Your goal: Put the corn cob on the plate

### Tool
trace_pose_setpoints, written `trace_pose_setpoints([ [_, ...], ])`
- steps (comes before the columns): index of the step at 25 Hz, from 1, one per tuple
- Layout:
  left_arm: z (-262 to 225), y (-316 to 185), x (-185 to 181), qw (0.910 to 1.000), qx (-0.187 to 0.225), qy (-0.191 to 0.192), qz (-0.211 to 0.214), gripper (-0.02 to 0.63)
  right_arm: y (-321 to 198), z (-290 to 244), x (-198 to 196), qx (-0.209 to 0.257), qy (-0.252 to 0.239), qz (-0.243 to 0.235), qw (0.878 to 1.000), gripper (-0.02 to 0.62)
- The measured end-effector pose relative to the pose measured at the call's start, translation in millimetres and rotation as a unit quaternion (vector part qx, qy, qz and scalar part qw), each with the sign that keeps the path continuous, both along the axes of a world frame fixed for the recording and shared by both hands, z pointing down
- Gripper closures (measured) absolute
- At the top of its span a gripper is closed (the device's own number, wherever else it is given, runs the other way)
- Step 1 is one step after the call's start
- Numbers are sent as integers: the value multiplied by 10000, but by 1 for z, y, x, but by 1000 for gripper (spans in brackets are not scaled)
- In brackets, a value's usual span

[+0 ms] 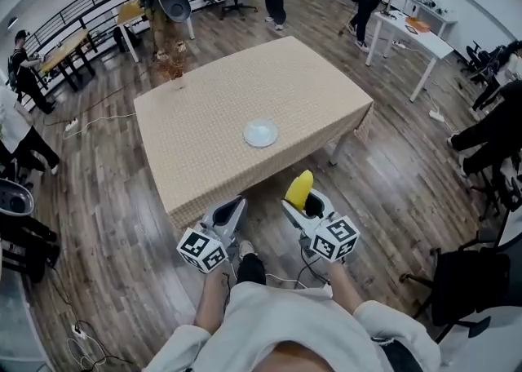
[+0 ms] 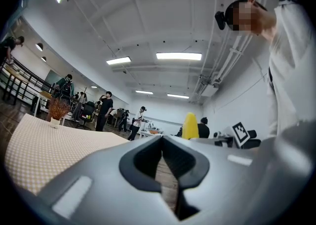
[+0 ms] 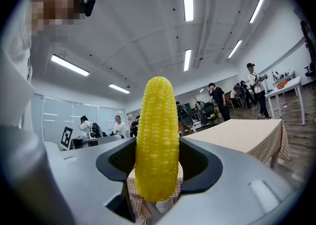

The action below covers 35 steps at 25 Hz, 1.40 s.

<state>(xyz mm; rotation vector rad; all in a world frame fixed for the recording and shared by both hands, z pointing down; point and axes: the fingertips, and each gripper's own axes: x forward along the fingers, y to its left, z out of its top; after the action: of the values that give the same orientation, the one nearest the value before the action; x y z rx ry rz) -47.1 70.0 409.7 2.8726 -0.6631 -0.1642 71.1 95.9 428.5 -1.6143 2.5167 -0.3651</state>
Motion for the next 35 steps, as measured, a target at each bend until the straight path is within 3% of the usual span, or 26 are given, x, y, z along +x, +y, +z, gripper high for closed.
trace_pose_setpoints([
  [21,38,-291,-10,9989,-319,-108,325,598,-279,45,-12,-435,-161,347,9983,339],
  [28,25,-338,-15,9983,-416,-69,403,598,-324,35,-18,-621,-90,379,9973,339],
  [35,8,-342,-19,9988,-415,-62,251,598,-333,18,-20,-635,-93,228,9977,339],
])
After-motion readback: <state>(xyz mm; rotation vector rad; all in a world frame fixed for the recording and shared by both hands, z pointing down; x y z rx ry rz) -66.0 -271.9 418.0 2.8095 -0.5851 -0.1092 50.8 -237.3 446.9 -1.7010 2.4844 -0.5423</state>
